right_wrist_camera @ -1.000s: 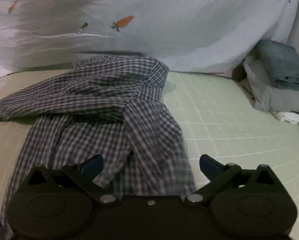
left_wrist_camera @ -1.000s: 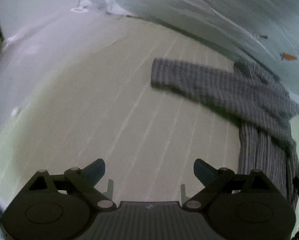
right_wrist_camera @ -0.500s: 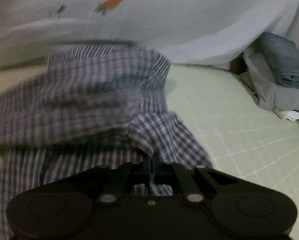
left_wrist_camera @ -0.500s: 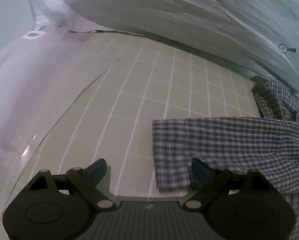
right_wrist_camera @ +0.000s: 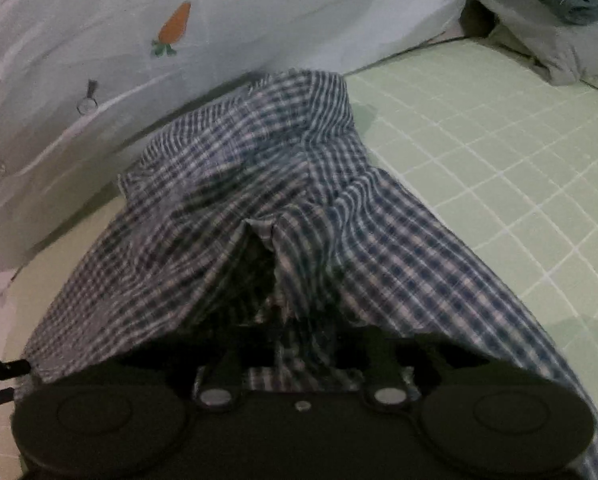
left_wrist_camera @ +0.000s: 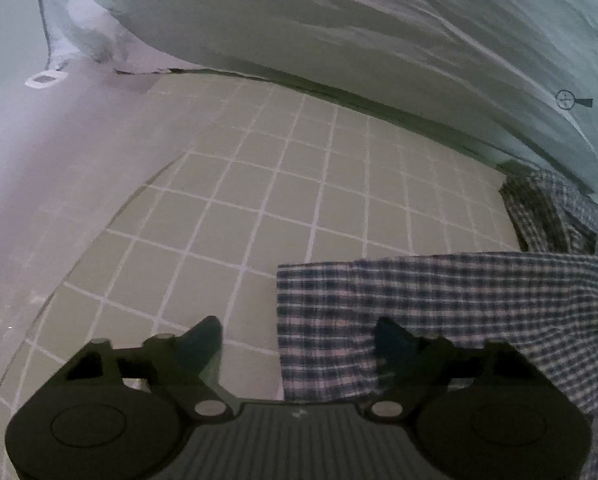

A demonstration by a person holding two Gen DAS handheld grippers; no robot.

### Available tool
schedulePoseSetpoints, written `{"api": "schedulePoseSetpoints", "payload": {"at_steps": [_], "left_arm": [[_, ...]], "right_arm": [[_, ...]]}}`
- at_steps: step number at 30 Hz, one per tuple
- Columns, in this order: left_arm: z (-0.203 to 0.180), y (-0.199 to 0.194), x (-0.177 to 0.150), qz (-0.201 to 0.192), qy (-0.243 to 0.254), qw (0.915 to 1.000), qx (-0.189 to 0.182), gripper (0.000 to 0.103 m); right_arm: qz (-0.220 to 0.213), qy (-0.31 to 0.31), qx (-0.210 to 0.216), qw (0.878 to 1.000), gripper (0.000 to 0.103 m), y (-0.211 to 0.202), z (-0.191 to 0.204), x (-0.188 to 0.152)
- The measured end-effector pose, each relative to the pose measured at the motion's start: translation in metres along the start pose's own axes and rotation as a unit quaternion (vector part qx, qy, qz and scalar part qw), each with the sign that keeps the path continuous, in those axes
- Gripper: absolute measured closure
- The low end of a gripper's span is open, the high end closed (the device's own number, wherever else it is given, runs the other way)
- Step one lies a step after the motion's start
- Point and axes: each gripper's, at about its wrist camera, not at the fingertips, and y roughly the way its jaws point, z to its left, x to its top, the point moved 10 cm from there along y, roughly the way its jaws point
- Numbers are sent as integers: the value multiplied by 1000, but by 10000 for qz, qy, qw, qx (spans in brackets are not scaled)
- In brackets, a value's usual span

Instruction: Fold clothes

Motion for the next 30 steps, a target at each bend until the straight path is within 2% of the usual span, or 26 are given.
{"api": "schedulePoseSetpoints", "payload": {"at_steps": [2,4,6,10,13,16,18,19,20,21,22,26,30], "left_arm": [[0,0,0,4,6,10000,30,21],[-1,-1,1,20,23,10000,27,22],[0,-2,1,12,49,10000,13,24],[-2,-1,2,7,15,10000,-71,31],[-4,0,4,6,-29,9999,-147,39],[-6,1,6,6,-72,9997,-222,46],[-7,2,7,6,-101,9996,-272,57],[-8,3,7,5,-116,9995,-297,76],[-9,3,8,5,-131,9994,-322,89],[-9,3,8,6,-145,9993,-350,96],[-10,6,9,16,-160,9991,-393,98],[-9,8,11,-57,-141,9991,-406,98],[-8,9,11,-59,-216,9987,-449,98]], "right_arm": [[-187,84,-18,9998,53,-8,-1,13],[-403,265,20,9988,41,-13,-3,29],[-571,481,148,9971,36,-13,-4,47],[-689,878,305,9933,34,8,-5,82],[-600,1161,409,9906,33,36,-4,108],[-337,1407,415,9886,32,68,-2,123],[-133,1597,392,9863,32,88,-3,129],[-31,1691,381,9848,43,98,-4,132],[70,1786,369,9832,56,108,-4,134],[131,1791,439,9828,88,116,-3,137],[156,1687,397,9847,98,122,-1,141],[39,987,516,9938,100,138,19,163],[88,646,445,9969,100,156,31,175]]}}
